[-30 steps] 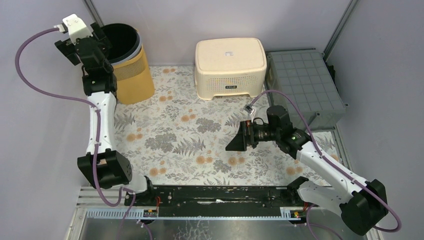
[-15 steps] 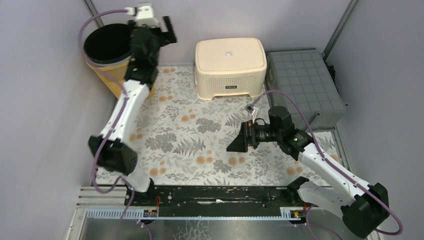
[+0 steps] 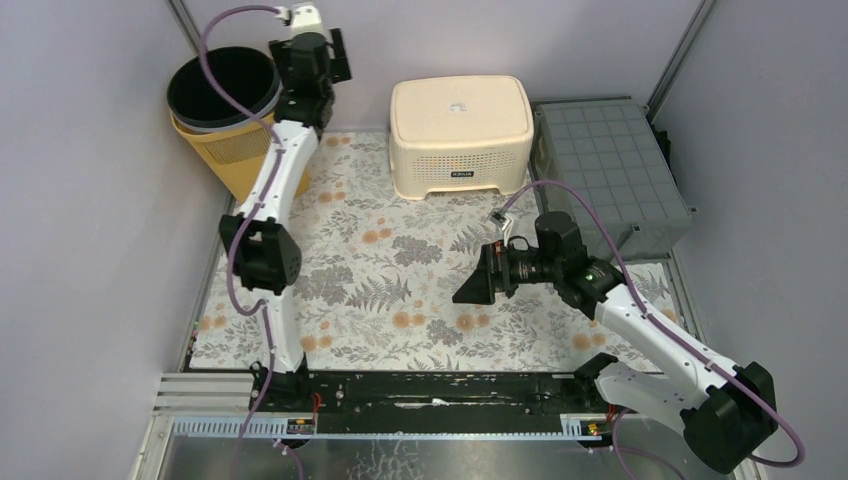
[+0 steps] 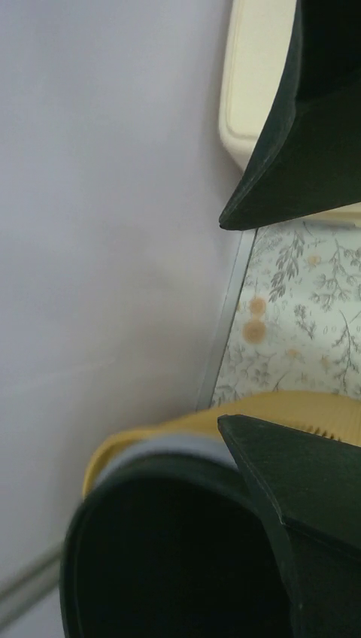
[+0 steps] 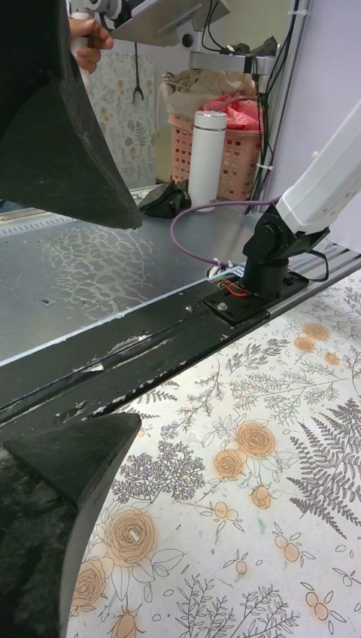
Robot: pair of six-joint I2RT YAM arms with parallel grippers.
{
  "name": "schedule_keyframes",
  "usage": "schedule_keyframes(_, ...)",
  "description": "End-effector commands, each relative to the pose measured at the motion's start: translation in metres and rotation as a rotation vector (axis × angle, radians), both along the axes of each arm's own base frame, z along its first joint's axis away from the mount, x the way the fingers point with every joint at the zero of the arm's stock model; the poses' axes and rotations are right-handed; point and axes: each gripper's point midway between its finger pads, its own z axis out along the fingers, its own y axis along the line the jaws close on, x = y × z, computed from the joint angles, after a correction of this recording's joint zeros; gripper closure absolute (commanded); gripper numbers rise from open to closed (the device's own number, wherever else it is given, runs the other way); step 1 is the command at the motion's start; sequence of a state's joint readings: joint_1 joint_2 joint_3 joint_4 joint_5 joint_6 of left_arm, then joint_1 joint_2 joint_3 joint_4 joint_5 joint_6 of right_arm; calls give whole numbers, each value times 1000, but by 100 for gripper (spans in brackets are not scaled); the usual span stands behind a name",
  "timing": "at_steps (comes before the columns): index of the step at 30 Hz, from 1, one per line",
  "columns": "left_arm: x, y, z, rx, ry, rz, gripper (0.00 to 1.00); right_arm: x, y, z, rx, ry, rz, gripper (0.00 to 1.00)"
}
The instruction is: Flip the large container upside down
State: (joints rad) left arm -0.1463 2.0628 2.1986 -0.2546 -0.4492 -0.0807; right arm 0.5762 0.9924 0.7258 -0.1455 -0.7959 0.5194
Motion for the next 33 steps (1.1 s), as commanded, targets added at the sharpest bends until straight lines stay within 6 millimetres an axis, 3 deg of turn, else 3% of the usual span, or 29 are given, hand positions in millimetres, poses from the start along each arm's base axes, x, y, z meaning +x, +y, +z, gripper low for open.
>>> schedule_keyframes(1,-36,34,58,-119,-152,42,0,2,5,16,25,-56,26,1)
schedule_keyframes(8,-90,70,59,-85,-141,139,0,0,5,16,33,-52,36,1)
schedule_keyframes(14,-148,127,63,-57,-130,224,0,-4,5,12,41,-40,49,1)
schedule_keyframes(19,-169,164,63,-48,-95,262,0,-4,8,10,54,-22,62,1)
schedule_keyframes(21,-172,169,62,-51,-97,268,0,-4,8,10,58,-22,67,1)
schedule_keyframes(24,-167,159,61,-54,-102,205,0,-5,7,10,57,-29,62,1)
schedule_keyframes(27,-151,112,71,-62,-122,-2,0,-3,8,5,52,-24,63,1)
schedule_keyframes(29,-139,84,72,-53,-110,-48,0,-1,11,3,59,-20,66,1)
schedule_keyframes(33,-109,62,55,-62,10,-18,0,-1,11,5,72,-25,66,1)
